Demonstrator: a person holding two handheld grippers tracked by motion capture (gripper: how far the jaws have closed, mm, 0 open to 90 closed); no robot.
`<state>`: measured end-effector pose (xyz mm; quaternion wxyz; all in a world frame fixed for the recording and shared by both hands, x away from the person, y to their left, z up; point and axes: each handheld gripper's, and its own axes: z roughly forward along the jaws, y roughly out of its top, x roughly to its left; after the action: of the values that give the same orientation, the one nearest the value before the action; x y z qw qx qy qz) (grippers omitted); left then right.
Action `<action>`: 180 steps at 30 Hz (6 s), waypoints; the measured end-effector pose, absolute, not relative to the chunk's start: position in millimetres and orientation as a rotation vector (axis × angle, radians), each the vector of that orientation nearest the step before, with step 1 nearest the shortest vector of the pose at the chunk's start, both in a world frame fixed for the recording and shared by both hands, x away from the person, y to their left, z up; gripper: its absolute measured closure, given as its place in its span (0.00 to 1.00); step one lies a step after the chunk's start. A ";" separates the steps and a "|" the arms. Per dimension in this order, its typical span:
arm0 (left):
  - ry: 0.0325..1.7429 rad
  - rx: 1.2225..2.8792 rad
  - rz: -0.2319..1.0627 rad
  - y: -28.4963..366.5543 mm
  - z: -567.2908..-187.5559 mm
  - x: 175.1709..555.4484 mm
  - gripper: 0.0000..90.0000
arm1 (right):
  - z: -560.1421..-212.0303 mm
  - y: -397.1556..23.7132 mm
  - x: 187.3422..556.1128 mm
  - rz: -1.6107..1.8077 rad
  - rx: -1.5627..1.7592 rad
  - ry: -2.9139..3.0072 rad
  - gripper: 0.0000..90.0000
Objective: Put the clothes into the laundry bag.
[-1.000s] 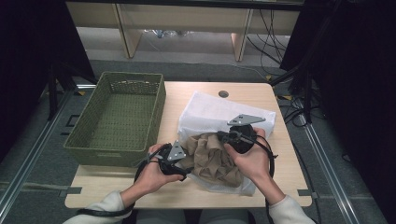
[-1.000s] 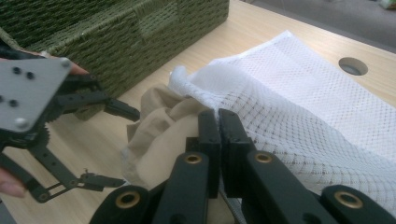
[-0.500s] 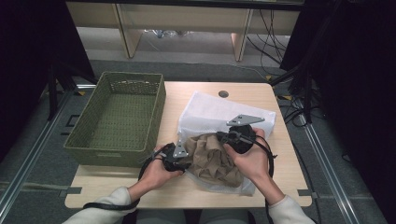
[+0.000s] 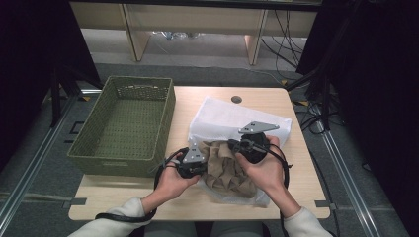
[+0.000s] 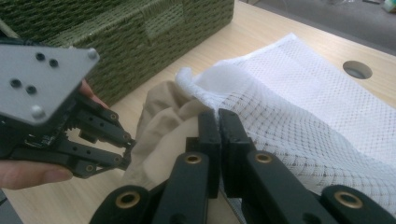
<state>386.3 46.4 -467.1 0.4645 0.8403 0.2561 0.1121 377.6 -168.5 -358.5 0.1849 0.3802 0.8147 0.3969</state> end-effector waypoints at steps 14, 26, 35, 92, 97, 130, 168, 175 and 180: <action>0.542 1.943 0.349 21.2 -419.5 388.7 0.98 | -347.6 -165.9 368.7 1.173 1.080 2.269 1.00; 0.523 1.999 0.356 -1.7 -466.1 404.3 0.97 | -351.5 -172.0 375.0 1.163 1.077 2.267 1.00; 0.527 2.025 0.371 7.9 -460.7 395.0 0.73 | -352.6 -173.0 376.4 1.148 1.070 2.270 1.00; 0.471 2.058 0.385 5.5 -444.8 376.9 0.96 | -346.1 -169.0 370.8 1.194 1.048 2.258 1.00; 0.476 1.991 0.414 8.0 -420.8 380.2 0.96 | -335.6 -172.7 365.9 1.248 1.049 2.234 1.00; 0.467 2.101 0.404 -11.6 -462.4 412.0 0.66 | -347.0 -188.7 379.8 1.217 1.187 2.212 1.00; 0.267 2.305 0.449 -20.7 -500.7 353.6 0.61 | -348.9 -185.6 380.5 1.178 1.149 2.230 1.00; 0.338 2.226 0.428 -16.9 -490.6 367.7 0.94 | -349.1 -181.6 379.0 1.184 1.122 2.245 1.00; 0.400 2.100 0.441 -15.1 -464.0 380.7 0.95 | -342.7 -180.4 374.6 1.203 1.100 2.248 1.00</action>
<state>380.7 -15.1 -464.0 0.4614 0.8536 0.1626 0.1792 374.6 -180.4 -342.7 0.1813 0.3897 0.7961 0.4260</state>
